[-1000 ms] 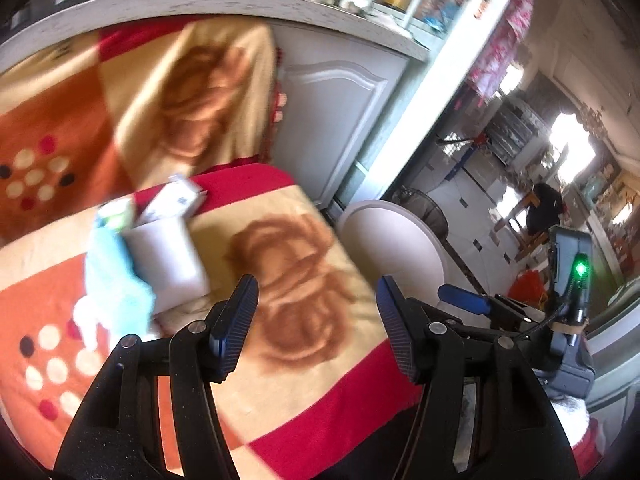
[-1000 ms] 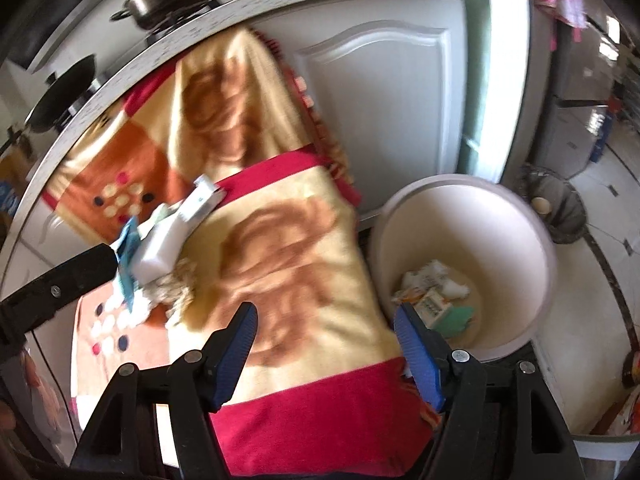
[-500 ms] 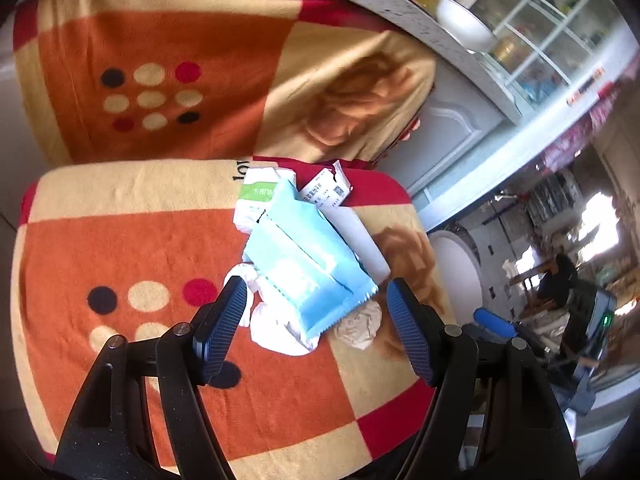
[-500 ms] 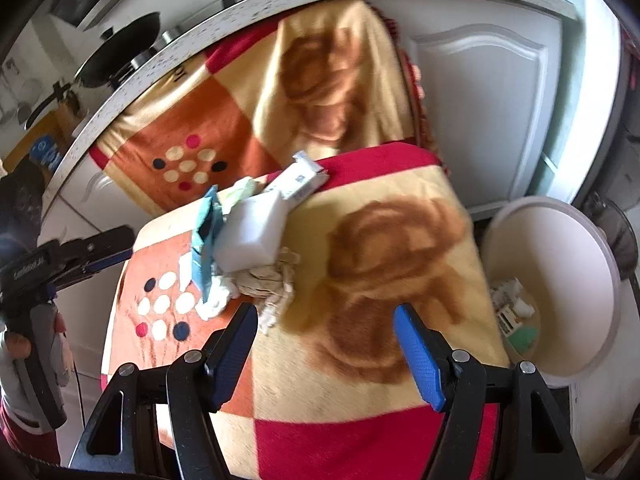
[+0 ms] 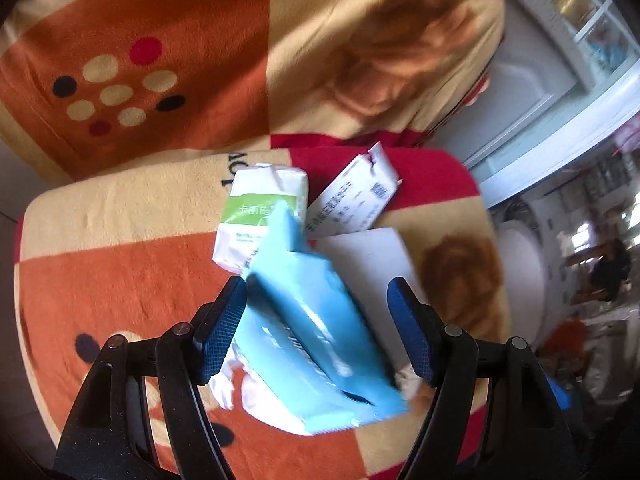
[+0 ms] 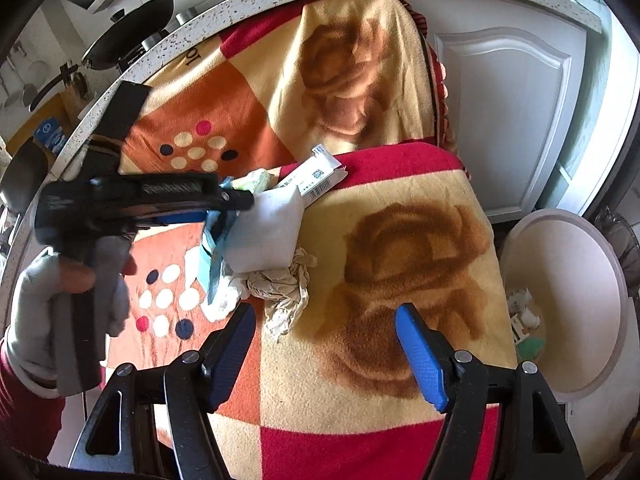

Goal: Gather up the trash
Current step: 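Grasp the blue snack bag with left tool while right tool grasps white foam sheet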

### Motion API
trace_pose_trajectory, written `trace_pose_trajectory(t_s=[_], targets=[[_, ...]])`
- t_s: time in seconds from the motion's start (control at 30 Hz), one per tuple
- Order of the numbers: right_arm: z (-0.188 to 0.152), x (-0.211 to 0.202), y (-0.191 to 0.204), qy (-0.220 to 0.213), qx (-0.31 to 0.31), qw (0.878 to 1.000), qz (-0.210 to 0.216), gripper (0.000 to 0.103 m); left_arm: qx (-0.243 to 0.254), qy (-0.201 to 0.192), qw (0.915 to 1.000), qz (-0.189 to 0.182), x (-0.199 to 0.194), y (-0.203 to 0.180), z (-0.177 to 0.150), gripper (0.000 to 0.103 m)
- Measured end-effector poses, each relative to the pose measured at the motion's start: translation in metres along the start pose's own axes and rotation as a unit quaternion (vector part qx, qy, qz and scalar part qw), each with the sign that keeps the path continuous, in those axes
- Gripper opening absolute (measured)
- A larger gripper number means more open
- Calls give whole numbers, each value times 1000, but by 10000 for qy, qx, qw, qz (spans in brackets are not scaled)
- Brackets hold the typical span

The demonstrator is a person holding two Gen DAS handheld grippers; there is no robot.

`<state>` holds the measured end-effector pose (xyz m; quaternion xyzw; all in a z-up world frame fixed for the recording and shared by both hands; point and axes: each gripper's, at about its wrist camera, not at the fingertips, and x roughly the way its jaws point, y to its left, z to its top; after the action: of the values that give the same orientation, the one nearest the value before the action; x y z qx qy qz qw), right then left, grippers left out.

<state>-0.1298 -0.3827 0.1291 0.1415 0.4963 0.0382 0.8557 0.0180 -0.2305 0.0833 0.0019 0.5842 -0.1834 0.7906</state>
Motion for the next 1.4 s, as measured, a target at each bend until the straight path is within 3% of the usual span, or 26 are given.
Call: trace_pose_trajectory(t_s=[0.07, 0.33, 0.53, 0.7, 0.8, 0.87, 0.93, 1.2, 1.4], targets=[[4, 3, 1, 14, -26, 10000, 23, 71, 55, -45, 10000, 21, -1, 6, -3, 69], [28, 29, 20, 113, -146, 9996, 197, 71, -17, -292, 9987, -423, -37, 59, -22, 26], [58, 67, 55, 338, -502, 9981, 95, 73, -398, -191, 9951, -882, -40, 98, -37, 25], [71, 109, 76, 821, -798, 9931, -258, 73, -395, -172, 9943, -972, -34, 101, -43, 26], [68, 118, 77, 976, -825, 9915, -224, 57, -320, -200, 9953, -889, -32, 100, -46, 26], [64, 112, 75, 917, -832, 9923, -99, 56, -282, -211, 9958, -850, -32, 100, -46, 25], [61, 102, 74, 798, -870, 9930, -13, 55, -244, -230, 9954, -895, -34, 101, -47, 18], [55, 33, 67, 146, -592, 9950, 787, 55, -124, -647, 9925, -1025, -77, 100, -53, 15], [45, 3, 66, -154, -605, 9945, 846, 55, 67, -922, 9900, -1064, -110, 84, -57, 15]])
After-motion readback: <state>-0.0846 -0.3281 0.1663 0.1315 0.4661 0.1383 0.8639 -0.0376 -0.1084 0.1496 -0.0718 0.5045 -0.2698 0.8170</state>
